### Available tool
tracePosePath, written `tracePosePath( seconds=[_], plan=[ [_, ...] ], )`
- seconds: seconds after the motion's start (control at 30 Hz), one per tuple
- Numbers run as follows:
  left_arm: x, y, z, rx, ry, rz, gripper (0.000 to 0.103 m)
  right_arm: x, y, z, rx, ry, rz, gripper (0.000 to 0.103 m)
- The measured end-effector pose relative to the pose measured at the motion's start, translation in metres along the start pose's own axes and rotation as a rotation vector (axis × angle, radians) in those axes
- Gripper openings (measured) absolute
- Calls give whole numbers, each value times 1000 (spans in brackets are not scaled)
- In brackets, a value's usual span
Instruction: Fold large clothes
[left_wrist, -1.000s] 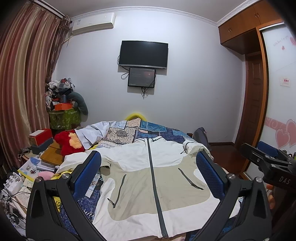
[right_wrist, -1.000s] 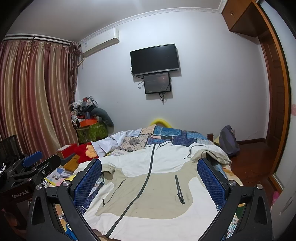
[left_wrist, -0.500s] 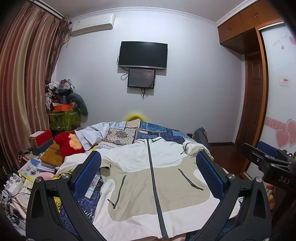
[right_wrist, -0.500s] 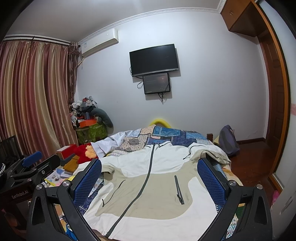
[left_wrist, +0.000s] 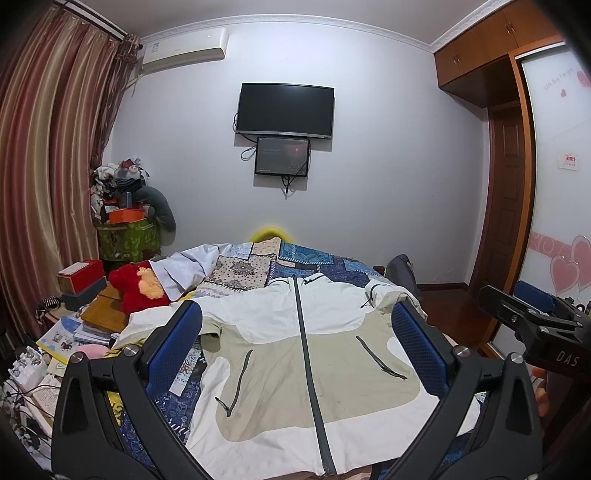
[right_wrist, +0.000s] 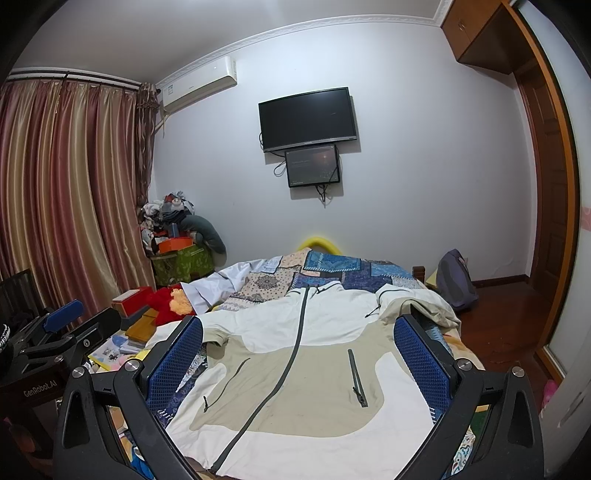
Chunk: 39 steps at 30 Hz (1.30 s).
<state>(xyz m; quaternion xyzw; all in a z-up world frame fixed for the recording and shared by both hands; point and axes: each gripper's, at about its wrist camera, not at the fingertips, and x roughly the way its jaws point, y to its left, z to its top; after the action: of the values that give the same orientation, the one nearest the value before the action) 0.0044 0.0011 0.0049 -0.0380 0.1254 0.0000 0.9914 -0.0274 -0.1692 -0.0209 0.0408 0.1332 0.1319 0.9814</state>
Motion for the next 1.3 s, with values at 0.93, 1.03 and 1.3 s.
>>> tracePosePath(
  seconds=[0.93, 1.03, 1.3],
  plan=[
    [18, 9, 0, 4, 23, 21, 103, 24, -1, -5, -12, 25, -2, 103],
    [34, 19, 3, -1, 48, 29, 103, 41, 2, -1, -9, 43, 1, 103],
    [96, 70, 11, -33, 137, 119, 103, 116, 0, 5, -12, 120, 25, 103]
  ],
)
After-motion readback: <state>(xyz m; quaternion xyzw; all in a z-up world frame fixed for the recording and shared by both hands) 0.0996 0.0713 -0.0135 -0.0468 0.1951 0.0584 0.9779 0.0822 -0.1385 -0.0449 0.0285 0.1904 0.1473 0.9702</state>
